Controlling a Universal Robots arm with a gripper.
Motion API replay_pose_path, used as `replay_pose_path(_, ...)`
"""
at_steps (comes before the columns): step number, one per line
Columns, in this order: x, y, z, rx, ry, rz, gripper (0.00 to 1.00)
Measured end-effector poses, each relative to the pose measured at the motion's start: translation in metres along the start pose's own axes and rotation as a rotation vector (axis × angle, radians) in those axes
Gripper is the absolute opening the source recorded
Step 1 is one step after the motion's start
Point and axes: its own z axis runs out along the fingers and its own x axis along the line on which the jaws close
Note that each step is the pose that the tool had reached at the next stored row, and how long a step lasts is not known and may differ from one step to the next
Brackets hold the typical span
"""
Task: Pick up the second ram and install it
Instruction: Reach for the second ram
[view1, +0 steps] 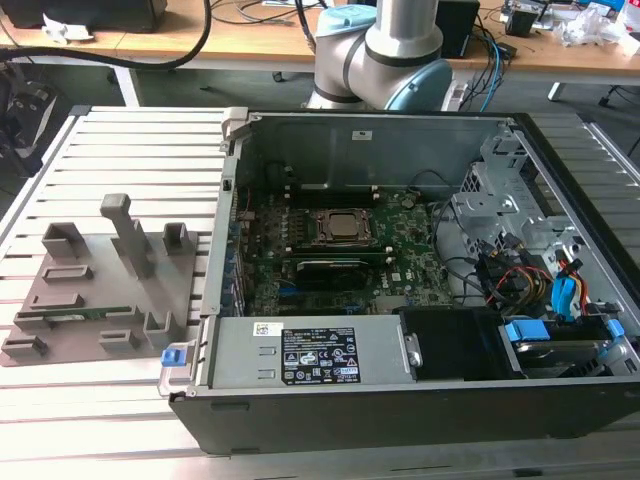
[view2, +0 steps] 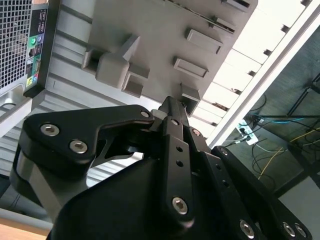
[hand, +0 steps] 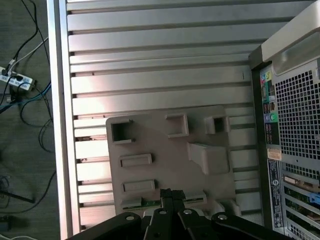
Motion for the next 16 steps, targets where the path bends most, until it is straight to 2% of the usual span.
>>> replay_pose_path(6, 0.0023, -0.0009, 0.0039, 0.0001, 0.0001, 0.0, 0.1)
replay_pose_path(9, 0.0016, -0.01, 0.0063, 0.0, 0.0001, 0.0, 0.1)
replay_pose_path(16, 0.0016, -0.0107, 0.0064, 0.0001, 0.0001, 0.0, 0.1)
